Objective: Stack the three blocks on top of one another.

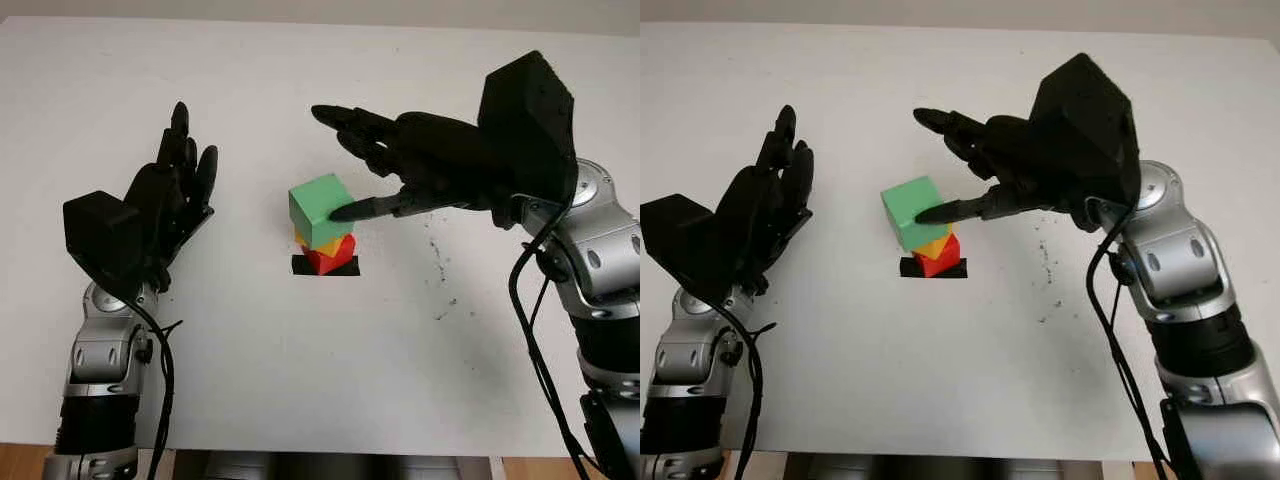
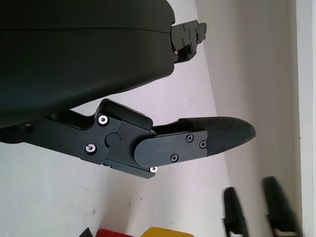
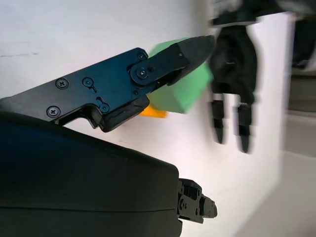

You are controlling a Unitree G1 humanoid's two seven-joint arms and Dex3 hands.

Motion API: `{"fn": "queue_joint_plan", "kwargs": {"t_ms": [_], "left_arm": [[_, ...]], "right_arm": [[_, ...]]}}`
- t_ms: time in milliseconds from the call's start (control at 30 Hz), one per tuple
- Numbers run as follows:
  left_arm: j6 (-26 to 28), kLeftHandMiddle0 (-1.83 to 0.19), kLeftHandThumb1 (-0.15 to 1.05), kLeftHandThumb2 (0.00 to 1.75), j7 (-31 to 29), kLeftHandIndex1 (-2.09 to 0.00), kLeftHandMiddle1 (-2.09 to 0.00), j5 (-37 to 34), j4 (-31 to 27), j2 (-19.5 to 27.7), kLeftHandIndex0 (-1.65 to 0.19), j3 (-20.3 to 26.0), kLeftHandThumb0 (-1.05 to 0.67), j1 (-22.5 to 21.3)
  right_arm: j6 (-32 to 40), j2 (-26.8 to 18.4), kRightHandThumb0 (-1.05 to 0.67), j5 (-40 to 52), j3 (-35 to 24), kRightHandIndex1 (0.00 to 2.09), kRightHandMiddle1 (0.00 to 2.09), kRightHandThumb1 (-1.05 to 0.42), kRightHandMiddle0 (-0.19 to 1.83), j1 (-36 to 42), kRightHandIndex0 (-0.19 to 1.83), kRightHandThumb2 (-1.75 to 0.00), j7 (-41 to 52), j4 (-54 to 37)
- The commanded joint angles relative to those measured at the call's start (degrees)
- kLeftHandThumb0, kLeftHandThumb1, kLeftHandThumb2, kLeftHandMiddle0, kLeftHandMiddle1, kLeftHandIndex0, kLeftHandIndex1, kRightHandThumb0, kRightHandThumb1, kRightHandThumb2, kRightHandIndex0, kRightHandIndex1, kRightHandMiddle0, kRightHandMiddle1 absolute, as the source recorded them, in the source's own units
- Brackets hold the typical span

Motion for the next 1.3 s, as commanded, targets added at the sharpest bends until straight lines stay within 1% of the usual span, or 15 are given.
{"fn": "queue_joint_plan", "kwargs": {"t_ms": [0, 67, 233, 367, 433, 467, 533, 567, 600, 633, 700, 800, 967, 1067, 1267], "left_arm": [[-0.1, 0.19, 1.05, 0.57, -0.2, 0.0, 0.0, -0.3, -0.3, 0.7, 0.19, 0.3, -0.76, 0.6], [-0.3, 0.19, 1.05, 0.57, -0.3, 0.0, 0.0, -0.5, -0.2, 0.7, 0.19, 0.5, -0.75, 0.6], [0.0, 0.19, 1.05, 0.57, -0.3, 0.0, -0.01, -0.6, -0.2, 0.6, 0.19, 0.8, -0.75, 0.6], [0.2, 0.19, 1.05, 0.57, -0.4, 0.0, 0.0, -0.7, -0.4, 0.6, 0.19, 0.9, -0.75, 0.8], [0.1, 0.19, 1.05, 0.57, -0.2, 0.0, -0.01, -0.6, -0.4, 0.7, 0.19, 0.9, -0.75, 0.9], [0.2, 0.19, 1.05, 0.57, -0.1, 0.0, -0.01, -0.6, -0.5, 0.8, 0.19, 0.9, -0.75, 0.9], [0.6, 0.19, 1.05, 0.57, 0.0, 0.0, 0.0, -0.6, -0.6, 0.8, 0.19, 0.9, -0.75, 0.8], [0.7, 0.19, 1.05, 0.58, 0.1, 0.0, 0.0, -0.6, -0.5, 0.9, 0.19, 0.9, -0.75, 0.8], [0.7, 0.19, 1.05, 0.58, 0.0, 0.0, 0.0, -0.7, -0.5, 0.9, 0.19, 1.0, -0.75, 0.7], [0.7, 0.19, 1.05, 0.58, 0.0, 0.0, 0.0, -0.8, -0.4, 0.9, 0.19, 1.0, -0.75, 0.6], [0.1, 0.19, 1.05, 0.59, 0.0, 0.0, 0.0, -1.0, 0.3, 1.0, 0.19, 1.2, -0.74, 0.3], [-0.3, 0.19, 1.05, 0.59, 0.1, 0.0, 0.0, -1.3, 1.0, 1.0, 0.19, 1.4, -0.74, -0.1], [-0.7, 0.19, 1.05, 0.6, 0.2, 0.0, 0.0, -1.4, 2.0, 1.0, 0.19, 1.5, -0.74, -0.4], [-1.1, 0.19, 1.05, 0.6, 0.6, 0.0, 0.0, -1.4, 2.5, 0.8, 0.19, 1.6, -0.75, -0.6], [-2.0, 0.19, 1.05, 0.59, 1.3, 0.0, 0.0, -1.5, 3.6, 0.4, 0.19, 1.5, -0.76, -0.9]], "right_arm": [[0.2, 1.0, -0.8, 2.8, -3.2, 0.0, 0.0, -0.96, -0.19, 0.5, -0.19, -0.07, -0.3, -1.3], [-0.4, 1.0, -0.82, 4.9, -5.0, 0.0, 0.0, -0.97, -0.19, 1.0, -0.19, -0.07, 0.0, -1.2], [-4.0, -0.3, -0.88, 7.2, -6.6, 0.0, 0.0, -0.95, -0.19, 2.1, -0.19, -0.05, 2.2, -0.5], [-6.4, -2.2, -0.93, 11.2, -8.3, 0.0, 0.0, -0.94, -0.19, 2.4, -0.19, -0.05, 8.3, 1.4], [-7.1, -2.6, -0.96, 13.4, -9.7, 0.0, 0.0, -0.97, -0.19, 2.6, -0.19, -0.06, 10.0, 2.0], [-8.2, -1.3, -0.96, 14.1, -11.5, 0.0, 0.0, -0.99, -0.19, 4.0, -0.19, -0.07, 8.4, 1.5], [-7.3, 2.4, -0.97, 14.2, -14.5, 0.0, 0.0, -1.03, -0.19, 7.1, -0.19, -0.33, 0.2, -1.4], [-6.6, 3.7, -0.95, 14.1, -15.1, 0.0, 0.0, -1.04, -0.19, 8.2, -0.19, -0.43, -3.3, -2.8], [-5.5, 5.5, -0.93, 13.3, -15.5, 0.0, 0.0, -1.04, -0.19, 9.6, -0.19, -0.48, -8.2, -4.5], [-4.8, 6.7, -0.88, 12.9, -15.6, 0.0, 0.0, -1.05, -0.19, 10.5, -0.19, -0.59, -11.4, -5.6], [-4.8, 9.4, -0.84, 10.3, -15.2, 0.0, 0.0, -1.05, -0.19, 12.8, -0.19, -0.68, -18.4, -6.9], [-6.3, 12.1, -0.83, 7.4, -14.4, 0.0, 0.0, -1.05, -0.19, 15.0, -0.19, -0.71, -24.5, -6.1], [-9.0, 15.6, -0.8, 2.6, -12.6, 0.0, 0.0, -1.05, -0.19, 17.9, -0.19, -0.74, -30.9, -5.0], [-9.6, 17.0, -0.79, 1.4, -11.9, 0.0, 0.0, -1.05, -0.19, 18.8, -0.19, -0.75, -32.6, -4.8], [-9.7, 18.4, -0.8, 0.0, -10.8, 0.0, 0.0, -1.05, -0.19, 20.2, -0.19, -0.75, -33.3, -3.7]]}}
